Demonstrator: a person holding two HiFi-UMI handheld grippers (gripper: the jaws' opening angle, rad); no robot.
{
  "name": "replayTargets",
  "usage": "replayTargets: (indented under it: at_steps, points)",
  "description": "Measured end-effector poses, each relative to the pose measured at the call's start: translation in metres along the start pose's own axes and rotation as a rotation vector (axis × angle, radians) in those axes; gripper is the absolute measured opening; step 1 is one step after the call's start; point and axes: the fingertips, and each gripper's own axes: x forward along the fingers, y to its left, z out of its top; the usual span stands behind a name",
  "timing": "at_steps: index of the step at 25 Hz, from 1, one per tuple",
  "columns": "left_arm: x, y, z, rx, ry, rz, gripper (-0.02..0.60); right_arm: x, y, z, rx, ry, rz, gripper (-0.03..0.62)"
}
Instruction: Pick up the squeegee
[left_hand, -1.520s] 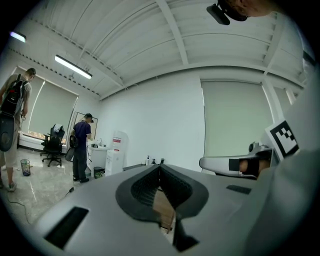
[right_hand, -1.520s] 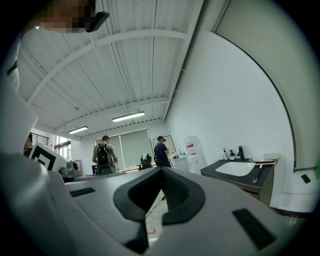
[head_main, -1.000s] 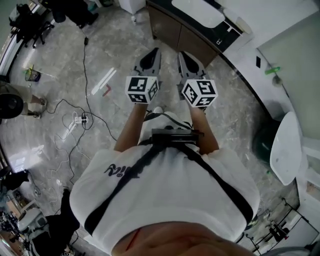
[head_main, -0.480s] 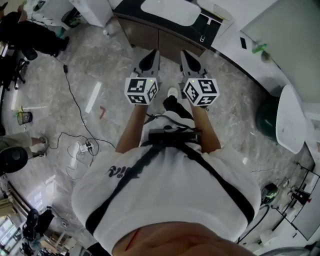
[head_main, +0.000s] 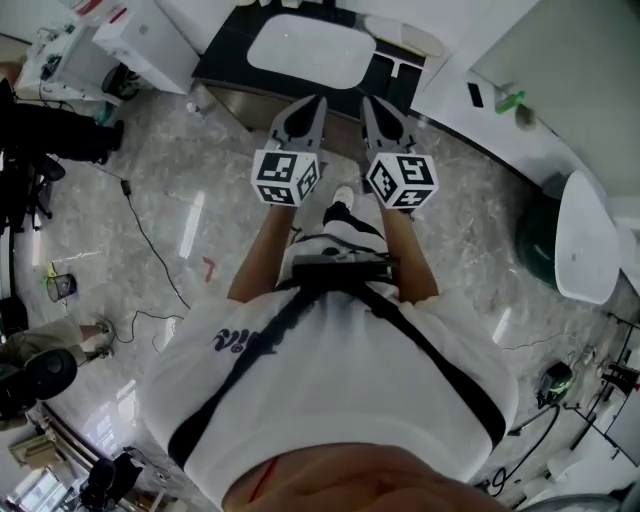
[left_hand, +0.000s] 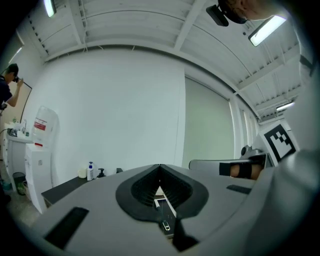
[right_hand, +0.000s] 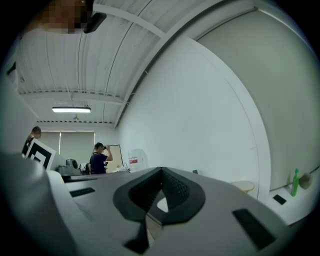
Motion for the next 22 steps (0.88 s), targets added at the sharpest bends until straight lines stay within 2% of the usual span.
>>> replayTargets:
  at_steps: [5,11,17,22]
  points:
    - [0.09,-0.008,0.015,0.042,0.002,-0.099,0.009,0.04,-0.068,0.026,-0.014,-0.036,-0.071,0.008]
    - [0.191,-0.008,0.016,0.059,0.008,-0.14,0.009,0.076,-0.158,0.049,-0.014,-0.059,-0.157,0.008]
    - [0.241,-0.003,-0.012,0.056,0.082,-0.152,0.009,0.093,-0.217,0.026,0.041,-0.001,-0.225,0.008]
    - [0.257,0.006,-0.043,0.05,0.145,-0.154,0.009,0.103,-0.244,-0.012,0.07,0.083,-0.276,0.008]
